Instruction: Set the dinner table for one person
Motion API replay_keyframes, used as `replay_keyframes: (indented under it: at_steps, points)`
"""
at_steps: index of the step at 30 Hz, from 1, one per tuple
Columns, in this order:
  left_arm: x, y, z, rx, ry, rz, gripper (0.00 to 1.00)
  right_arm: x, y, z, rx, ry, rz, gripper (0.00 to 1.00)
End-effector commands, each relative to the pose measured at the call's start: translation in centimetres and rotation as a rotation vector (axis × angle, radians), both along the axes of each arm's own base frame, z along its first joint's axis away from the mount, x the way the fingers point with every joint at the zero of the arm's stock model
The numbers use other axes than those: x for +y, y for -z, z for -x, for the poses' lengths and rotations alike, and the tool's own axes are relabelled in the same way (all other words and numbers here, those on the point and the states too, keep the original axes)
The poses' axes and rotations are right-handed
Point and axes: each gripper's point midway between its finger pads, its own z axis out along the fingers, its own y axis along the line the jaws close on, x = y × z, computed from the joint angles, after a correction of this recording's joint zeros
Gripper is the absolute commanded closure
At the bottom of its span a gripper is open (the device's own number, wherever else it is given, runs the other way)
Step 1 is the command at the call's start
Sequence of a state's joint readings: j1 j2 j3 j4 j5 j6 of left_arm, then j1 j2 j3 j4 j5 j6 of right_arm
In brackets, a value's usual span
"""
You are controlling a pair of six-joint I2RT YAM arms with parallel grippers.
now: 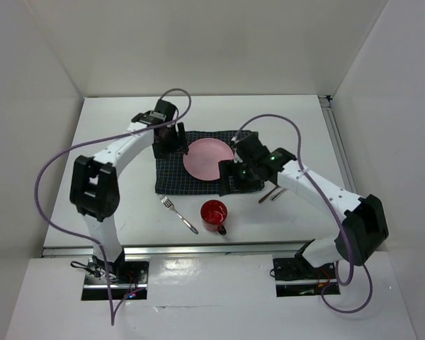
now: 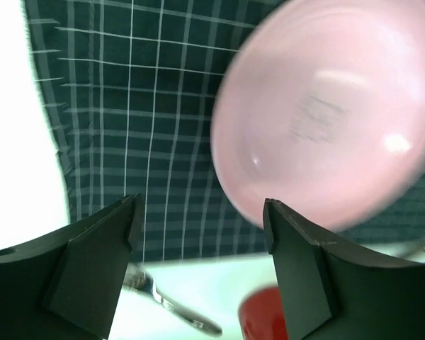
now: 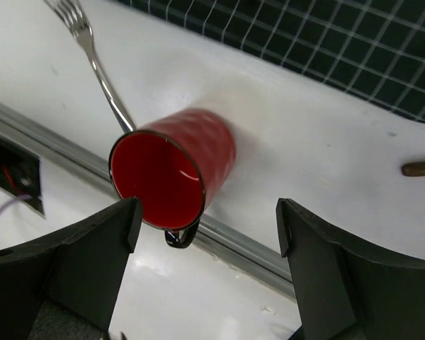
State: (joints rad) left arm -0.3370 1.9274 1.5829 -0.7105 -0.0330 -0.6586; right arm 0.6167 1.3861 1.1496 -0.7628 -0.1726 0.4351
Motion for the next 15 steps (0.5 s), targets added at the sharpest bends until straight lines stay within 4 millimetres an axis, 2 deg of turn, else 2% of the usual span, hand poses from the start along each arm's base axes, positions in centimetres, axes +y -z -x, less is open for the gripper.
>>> replay_keyframes:
  at_steps: [1, 2, 3, 4, 6, 9, 11, 14, 15]
  points:
    - [1.1, -9.1, 0.8, -0.180, 0.039, 0.019, 0.15, 1.8, 0.8, 1.5, -0.033, -0.120, 0.022, 0.12]
    - [1.7, -10.0, 1.1, -0.195, 0.036, 0.017, 0.15, 2.1, 1.0, 1.7, -0.042, -0.140, 0.022, 0.12]
    - [2.4, -12.5, 1.4, -0.251, 0.033, 0.027, 0.15, 2.4, 1.0, 2.0, -0.054, -0.161, 0.019, 0.13]
    - [2.5, -13.4, 1.9, -0.268, 0.032, 0.032, 0.15, 2.9, 1.2, 2.5, -0.057, -0.182, 0.017, 0.13]
    - [4.0, -15.9, 2.6, -0.324, 0.002, 0.044, 0.15, 3.0, 2.5, 3.1, -0.037, -0.197, 0.042, 0.16]
    - [4.7, -16.7, 3.9, -0.339, -0.004, 0.073, 0.15, 3.5, 3.8, 2.8, -0.029, -0.161, 0.070, 0.20]
    - [4.8, -17.1, 4.7, -0.356, 0.002, 0.086, 0.15, 3.6, 4.3, 2.5, -0.014, -0.133, 0.084, 0.27]
    - [5.7, -16.5, 5.2, -0.345, -0.019, 0.080, 0.16, 4.4, 5.1, 3.0, 0.002, -0.137, 0.094, 0.34]
    - [5.7, -16.9, 5.4, -0.355, -0.019, 0.082, 0.16, 4.7, 5.6, 3.4, 0.011, -0.154, 0.104, 0.37]
